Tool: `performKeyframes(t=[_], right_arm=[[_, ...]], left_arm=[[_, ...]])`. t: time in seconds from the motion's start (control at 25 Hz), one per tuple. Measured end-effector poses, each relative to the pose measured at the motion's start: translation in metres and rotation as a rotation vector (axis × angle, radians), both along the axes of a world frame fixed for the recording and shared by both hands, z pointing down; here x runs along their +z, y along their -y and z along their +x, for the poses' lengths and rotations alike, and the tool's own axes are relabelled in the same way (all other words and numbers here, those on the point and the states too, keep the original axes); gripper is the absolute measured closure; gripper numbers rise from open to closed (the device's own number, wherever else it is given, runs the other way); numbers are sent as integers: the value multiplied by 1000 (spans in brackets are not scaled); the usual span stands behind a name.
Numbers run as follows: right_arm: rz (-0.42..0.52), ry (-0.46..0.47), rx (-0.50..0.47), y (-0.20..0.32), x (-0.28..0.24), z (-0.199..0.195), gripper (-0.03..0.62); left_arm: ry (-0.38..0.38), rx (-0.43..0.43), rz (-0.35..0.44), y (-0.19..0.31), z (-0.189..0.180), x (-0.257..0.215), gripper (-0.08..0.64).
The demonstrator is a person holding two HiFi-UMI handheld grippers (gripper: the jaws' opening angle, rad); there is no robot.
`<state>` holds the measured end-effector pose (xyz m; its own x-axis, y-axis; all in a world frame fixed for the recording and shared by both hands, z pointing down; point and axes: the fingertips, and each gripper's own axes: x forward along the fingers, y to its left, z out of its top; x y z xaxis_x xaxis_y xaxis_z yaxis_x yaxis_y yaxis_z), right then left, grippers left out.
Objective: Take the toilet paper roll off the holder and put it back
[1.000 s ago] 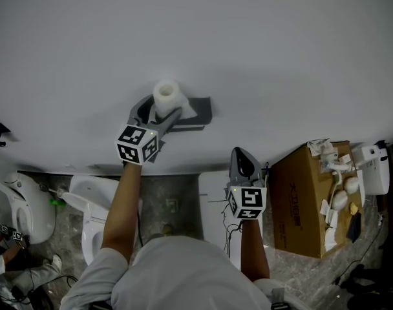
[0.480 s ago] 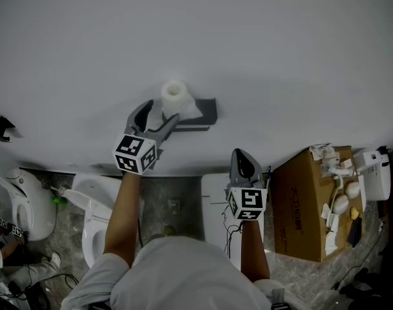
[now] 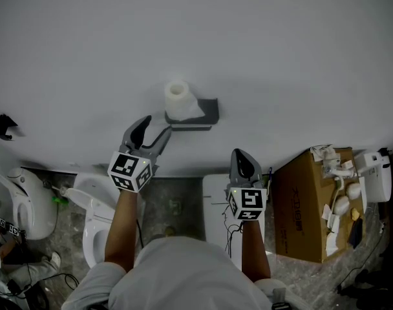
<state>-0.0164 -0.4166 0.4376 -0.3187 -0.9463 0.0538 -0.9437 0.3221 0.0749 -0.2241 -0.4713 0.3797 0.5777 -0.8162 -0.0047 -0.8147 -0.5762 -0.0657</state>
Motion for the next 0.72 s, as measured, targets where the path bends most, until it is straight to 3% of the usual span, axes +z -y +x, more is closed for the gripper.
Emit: performKeyframes(t=[0.36, 0.72], right_arm=[[8, 0, -18, -1, -2, -8, 591], [33, 32, -18, -4, -8, -14, 591]], left_arm=[[-39, -76, -13, -34, -27, 13, 384], [-46, -107, -55, -60, -40, 33, 427]])
